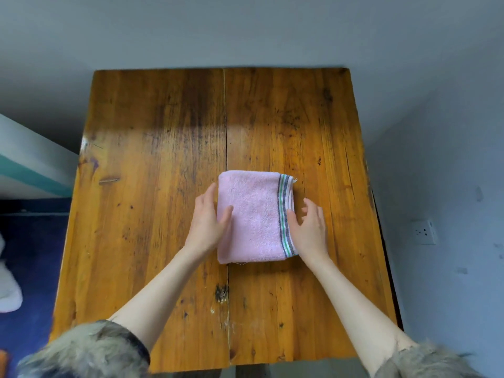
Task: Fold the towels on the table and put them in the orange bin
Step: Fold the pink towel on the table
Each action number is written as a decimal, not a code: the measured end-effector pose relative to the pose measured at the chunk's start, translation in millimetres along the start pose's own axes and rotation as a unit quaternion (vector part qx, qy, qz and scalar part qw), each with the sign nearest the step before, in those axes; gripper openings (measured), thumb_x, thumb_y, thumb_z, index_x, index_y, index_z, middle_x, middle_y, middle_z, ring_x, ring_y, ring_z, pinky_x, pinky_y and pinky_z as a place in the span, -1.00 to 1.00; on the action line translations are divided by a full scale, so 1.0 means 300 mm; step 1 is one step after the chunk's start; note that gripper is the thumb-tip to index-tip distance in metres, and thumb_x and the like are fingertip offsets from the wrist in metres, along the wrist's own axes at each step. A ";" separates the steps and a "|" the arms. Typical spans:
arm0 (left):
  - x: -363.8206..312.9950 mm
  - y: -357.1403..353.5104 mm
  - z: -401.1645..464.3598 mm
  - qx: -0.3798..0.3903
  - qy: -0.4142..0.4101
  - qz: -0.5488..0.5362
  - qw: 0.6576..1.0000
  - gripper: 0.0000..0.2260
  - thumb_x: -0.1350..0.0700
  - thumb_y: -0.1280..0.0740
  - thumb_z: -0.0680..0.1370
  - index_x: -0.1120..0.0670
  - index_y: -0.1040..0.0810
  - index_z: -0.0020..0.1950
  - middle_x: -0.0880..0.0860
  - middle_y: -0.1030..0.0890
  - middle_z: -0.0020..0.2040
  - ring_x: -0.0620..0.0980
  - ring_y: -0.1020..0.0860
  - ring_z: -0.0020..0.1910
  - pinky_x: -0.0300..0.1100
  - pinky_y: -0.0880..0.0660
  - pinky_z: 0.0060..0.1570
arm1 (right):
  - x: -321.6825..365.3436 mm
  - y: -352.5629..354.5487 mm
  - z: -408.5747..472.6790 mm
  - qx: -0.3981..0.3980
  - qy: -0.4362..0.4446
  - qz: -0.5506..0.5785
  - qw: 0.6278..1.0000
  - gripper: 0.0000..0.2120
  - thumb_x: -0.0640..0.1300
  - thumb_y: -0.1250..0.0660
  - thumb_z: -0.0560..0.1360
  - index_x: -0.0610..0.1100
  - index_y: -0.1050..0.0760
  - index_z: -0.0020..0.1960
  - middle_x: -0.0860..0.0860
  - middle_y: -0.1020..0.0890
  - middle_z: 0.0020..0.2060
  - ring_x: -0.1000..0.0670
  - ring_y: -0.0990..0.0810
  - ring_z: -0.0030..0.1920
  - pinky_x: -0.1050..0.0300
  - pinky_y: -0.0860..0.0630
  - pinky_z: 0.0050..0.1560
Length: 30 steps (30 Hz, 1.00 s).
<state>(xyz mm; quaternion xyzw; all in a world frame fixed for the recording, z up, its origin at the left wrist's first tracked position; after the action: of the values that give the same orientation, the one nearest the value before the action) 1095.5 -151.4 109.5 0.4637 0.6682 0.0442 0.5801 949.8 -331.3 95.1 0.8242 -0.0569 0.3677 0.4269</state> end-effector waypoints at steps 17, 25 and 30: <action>0.145 -0.077 -0.060 0.164 0.217 -0.211 0.939 -0.37 0.20 -0.40 0.47 -0.01 -0.16 0.44 0.06 -0.51 0.03 -0.02 -0.57 -0.02 -0.12 -0.55 -0.23 | -0.016 -0.088 0.020 0.160 -0.148 0.150 0.965 -0.94 -0.21 -0.30 0.51 -0.15 -0.51 -0.03 0.01 -0.60 -0.19 0.05 -0.61 -0.21 0.21 -0.49 -0.32; 0.234 -0.001 -0.285 0.157 0.279 -0.309 0.896 -0.37 0.25 -0.42 0.45 -0.05 -0.20 0.41 0.10 -0.52 0.07 0.02 -0.57 0.05 0.03 -0.59 -0.11 | 0.050 -0.106 -0.143 0.237 -0.103 0.106 0.960 -0.84 -0.15 -0.33 0.49 -0.08 -0.46 0.07 0.04 -0.58 -0.08 0.08 -0.60 -0.13 0.24 -0.46 -0.30; 0.272 0.225 -0.414 0.106 0.274 -0.340 0.893 -0.37 0.22 -0.46 0.42 -0.09 -0.24 0.37 0.09 -0.52 0.11 0.02 -0.57 0.06 -0.02 -0.59 -0.19 | 0.249 -0.178 -0.281 0.295 -0.045 0.065 0.952 -0.86 -0.19 -0.26 0.51 -0.12 -0.44 0.06 -0.07 -0.57 0.03 -0.05 -0.58 0.02 -0.02 -0.57 0.03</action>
<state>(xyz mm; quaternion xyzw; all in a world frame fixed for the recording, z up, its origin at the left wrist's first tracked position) 1040.8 1.0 130.1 0.2366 0.9181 -0.1021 0.3011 978.5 -218.3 139.4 0.9234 -0.0183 0.3580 0.1371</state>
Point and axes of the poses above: each hand's wrist, its own z-axis towards the middle knuckle, its own y-axis out of the back of the hand, x = y × z, the point moved 8 cm from there along z, towards the middle knuckle
